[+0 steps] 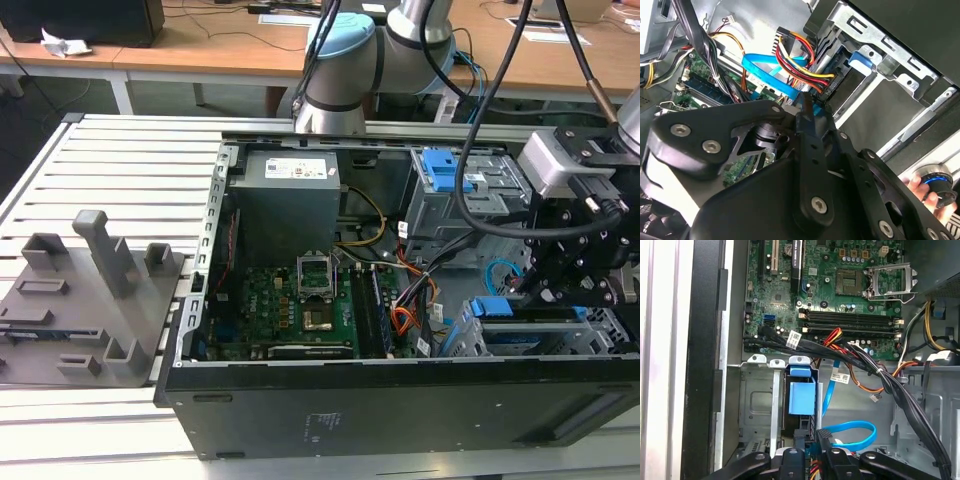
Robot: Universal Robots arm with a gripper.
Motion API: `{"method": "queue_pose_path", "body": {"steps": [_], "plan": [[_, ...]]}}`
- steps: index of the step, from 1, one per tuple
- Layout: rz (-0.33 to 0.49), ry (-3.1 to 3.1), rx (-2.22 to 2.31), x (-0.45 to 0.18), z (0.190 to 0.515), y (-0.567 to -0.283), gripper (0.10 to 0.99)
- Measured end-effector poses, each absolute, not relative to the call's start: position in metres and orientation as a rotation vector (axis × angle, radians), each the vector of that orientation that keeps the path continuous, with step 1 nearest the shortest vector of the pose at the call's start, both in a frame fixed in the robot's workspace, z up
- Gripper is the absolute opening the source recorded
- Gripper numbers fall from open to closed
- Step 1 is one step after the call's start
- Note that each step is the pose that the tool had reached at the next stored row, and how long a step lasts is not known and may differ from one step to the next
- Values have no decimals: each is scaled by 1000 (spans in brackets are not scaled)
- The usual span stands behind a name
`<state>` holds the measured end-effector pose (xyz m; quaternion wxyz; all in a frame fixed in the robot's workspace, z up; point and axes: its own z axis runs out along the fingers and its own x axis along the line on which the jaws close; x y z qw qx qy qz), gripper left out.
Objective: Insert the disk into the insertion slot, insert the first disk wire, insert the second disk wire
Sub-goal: 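Insert the second disk wire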
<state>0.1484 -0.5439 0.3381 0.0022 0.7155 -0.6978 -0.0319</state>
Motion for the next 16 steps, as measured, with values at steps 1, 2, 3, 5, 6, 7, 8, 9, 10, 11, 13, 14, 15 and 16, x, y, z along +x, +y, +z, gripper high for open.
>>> {"method": "queue_pose_path", "body": {"steps": [1,2,3,5,6,7,8,9,10,11,13,14,15,16], "plan": [[-100,-2189,2245,148,338,-544,239],[-101,-2189,2245,148,340,-544,239],[-101,-2189,2245,148,350,-544,239],[-101,-2190,2245,148,354,-544,239],[-101,-2190,2245,148,355,-544,239],[-101,-2190,2245,148,355,-544,239],[-101,-2190,2245,148,355,-544,239],[-101,-2190,2245,148,355,-544,239],[-101,-2190,2245,148,355,-544,239],[-101,-2190,2245,148,355,-544,239],[-101,-2190,2245,148,355,-544,239],[-101,-2190,2245,148,355,-544,239],[-101,-2190,2245,148,354,-544,224],[-101,-2190,2245,148,354,-544,224]]}}
